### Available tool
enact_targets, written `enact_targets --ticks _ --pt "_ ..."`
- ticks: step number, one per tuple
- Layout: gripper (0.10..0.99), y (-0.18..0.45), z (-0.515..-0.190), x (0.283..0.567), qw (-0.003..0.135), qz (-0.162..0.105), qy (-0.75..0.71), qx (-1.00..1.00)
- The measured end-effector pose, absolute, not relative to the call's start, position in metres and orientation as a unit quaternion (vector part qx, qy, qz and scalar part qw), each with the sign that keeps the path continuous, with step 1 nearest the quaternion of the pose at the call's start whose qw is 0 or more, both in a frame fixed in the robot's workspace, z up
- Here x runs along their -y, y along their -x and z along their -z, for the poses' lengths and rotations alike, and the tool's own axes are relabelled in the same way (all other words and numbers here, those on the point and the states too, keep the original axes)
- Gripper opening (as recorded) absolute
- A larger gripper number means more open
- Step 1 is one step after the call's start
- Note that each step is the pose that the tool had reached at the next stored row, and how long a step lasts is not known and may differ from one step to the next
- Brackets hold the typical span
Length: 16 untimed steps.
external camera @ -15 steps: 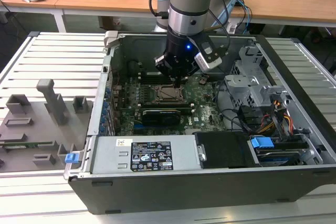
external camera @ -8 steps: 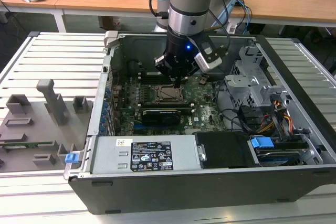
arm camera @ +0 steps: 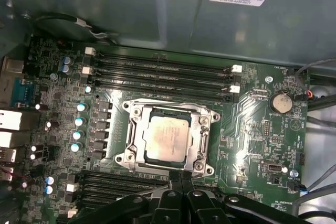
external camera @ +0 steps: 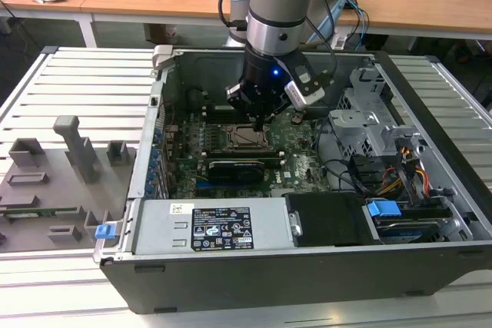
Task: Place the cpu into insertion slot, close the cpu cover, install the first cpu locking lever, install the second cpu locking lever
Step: 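Install the second cpu locking lever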
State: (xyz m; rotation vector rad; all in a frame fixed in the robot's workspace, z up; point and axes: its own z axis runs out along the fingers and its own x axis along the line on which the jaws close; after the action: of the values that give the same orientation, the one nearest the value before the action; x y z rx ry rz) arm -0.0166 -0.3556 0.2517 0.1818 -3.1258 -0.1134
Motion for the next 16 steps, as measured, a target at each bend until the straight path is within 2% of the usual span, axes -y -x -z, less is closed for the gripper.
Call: enact_targets --ticks 16 --pt "0.106 0.0196 -0.2458 0.3570 0.004 0.036 -0.048 0.998"
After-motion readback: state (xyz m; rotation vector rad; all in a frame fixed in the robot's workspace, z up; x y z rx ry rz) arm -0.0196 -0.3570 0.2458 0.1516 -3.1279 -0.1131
